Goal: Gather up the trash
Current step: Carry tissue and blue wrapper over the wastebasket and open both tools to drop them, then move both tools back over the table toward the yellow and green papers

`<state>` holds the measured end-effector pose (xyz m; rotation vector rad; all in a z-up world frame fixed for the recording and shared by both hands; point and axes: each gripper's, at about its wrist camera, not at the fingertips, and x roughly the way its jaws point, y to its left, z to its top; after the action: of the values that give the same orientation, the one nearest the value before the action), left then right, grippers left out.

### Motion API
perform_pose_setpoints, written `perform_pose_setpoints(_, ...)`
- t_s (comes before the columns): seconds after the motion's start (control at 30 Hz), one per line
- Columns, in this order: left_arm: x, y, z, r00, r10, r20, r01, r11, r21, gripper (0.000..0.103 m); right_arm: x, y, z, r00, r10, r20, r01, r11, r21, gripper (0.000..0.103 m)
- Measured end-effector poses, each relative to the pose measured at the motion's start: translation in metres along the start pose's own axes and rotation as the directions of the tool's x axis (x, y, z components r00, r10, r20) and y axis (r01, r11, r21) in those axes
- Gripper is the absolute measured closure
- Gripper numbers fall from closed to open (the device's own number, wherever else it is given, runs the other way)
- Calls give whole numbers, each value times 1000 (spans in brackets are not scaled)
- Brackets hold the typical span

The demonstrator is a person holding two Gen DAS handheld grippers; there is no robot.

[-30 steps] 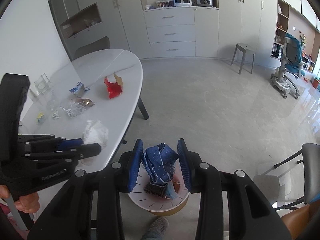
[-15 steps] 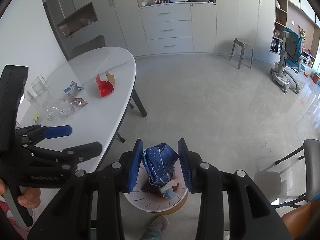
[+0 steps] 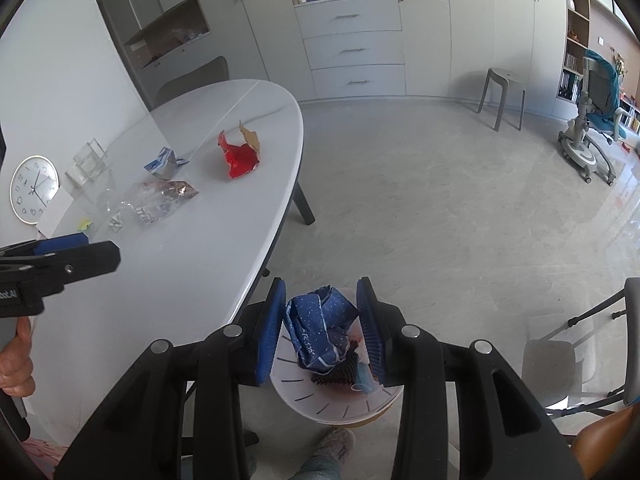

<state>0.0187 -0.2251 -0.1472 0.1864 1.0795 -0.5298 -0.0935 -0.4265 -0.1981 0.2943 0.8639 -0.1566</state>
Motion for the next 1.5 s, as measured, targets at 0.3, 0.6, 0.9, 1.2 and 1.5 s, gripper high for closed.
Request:
perform_pose_setpoints(0.3, -21, 26, -9, 998, 53, 15, -53, 998, -32, 11, 26, 16, -1, 994, -67, -84, 66, 998, -8, 14)
perform_pose_setpoints(0.6, -62, 81, -19, 993, 99, 72, -91, 989, -114, 11, -18, 63, 33, 998, -45, 40, 46, 999, -18, 3)
perform_pose_setpoints(0.9, -86, 160, -36, 981, 175, 84, -152, 962, -228, 11, -15, 140, 46, 998, 47, 45, -41, 992, -119, 3)
perform_pose_setpoints(1.2, -93, 230, -49, 973, 221, 63, -188, 924, -332, 11, 9, 207, 50, 995, 96, -7, -95, 975, -200, 3)
perform_pose_setpoints(1.5, -84, 297, -55, 966, 256, 25, -225, 887, -402, 11, 48, 277, 61, 985, 155, -75, -171, 940, -296, 3)
